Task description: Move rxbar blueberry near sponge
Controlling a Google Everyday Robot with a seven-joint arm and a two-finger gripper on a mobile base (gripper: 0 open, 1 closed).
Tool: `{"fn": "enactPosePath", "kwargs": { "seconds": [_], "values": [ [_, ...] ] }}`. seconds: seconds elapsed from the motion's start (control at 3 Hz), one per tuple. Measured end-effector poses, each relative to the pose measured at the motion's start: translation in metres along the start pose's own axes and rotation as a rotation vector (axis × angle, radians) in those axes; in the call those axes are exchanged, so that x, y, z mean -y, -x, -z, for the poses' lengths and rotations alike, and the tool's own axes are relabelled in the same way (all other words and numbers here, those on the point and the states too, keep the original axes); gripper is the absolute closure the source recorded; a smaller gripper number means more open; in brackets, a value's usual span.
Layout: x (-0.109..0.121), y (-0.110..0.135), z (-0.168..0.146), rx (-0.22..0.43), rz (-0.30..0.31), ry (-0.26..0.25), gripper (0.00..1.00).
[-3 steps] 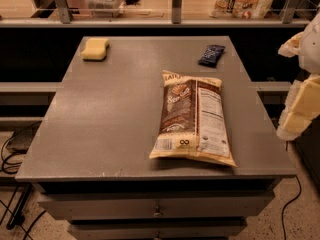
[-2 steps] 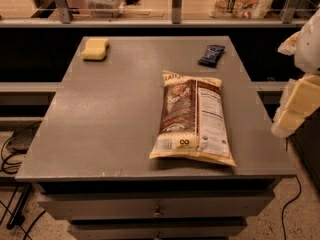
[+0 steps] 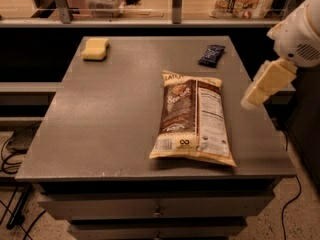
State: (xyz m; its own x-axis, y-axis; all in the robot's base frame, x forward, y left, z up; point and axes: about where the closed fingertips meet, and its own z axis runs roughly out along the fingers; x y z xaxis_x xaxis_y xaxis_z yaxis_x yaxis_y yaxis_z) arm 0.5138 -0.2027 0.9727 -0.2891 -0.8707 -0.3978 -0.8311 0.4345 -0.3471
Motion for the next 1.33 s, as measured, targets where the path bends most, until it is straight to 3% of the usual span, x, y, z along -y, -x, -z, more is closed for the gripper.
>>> {"fn": "enactPosePath", "kwargs": {
  "seconds": [0.33, 0.67, 1.0, 1.33],
  "values": [
    [0.038, 0.019, -0.022, 0.103, -0.043, -0.024, 0.00],
    [0.073, 0.042, -0.047, 0.185, -0.068, 0.012, 0.00],
    [0.085, 0.048, -0.040, 0.209, -0.070, -0.011, 0.00],
    [0.084, 0.050, -0.059, 0.234, -0.123, 0.007, 0.00]
  ]
}}
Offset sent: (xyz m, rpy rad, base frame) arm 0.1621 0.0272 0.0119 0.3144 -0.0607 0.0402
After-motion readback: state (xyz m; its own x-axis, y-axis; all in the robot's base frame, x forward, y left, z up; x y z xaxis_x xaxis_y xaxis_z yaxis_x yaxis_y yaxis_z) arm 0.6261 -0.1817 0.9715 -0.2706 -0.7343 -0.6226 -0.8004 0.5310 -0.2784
